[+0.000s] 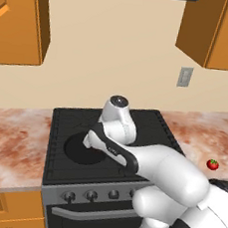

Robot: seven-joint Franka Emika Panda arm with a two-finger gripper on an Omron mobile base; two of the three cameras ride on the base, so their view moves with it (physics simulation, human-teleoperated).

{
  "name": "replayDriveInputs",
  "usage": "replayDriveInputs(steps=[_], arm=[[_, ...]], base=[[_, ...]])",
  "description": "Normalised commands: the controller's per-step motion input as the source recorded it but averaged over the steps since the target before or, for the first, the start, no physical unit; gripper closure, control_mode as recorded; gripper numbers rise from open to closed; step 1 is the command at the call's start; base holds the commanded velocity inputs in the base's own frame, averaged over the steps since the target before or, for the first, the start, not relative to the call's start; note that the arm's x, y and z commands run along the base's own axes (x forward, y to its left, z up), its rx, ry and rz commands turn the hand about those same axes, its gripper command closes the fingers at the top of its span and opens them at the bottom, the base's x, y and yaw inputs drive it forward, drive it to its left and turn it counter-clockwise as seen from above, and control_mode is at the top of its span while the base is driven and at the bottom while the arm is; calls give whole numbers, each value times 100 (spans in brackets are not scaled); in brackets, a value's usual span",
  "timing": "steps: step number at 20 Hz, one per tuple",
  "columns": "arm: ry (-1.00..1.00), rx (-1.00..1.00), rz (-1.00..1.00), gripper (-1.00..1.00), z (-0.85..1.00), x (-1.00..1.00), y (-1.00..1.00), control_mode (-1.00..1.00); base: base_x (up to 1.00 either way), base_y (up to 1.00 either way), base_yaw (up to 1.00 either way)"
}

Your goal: Place the pan on the front left burner on the stove. Then place the tomato and the onion in the pan and turn on the front left burner.

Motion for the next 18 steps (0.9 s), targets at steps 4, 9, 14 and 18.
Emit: replayDriveInputs(steps=[4, 9, 14, 18], arm=[[0, -3, 0, 100, -9, 0, 1, -100], [2, 0, 0, 100, -8, 9, 0, -100], [4, 0, 0, 100, -14, 16, 0, -100], [4, -1, 0, 100, -25, 14, 0, -100]], base=[[0, 0, 0], [0, 0, 0], [0, 0, 0], [0, 0, 0]])
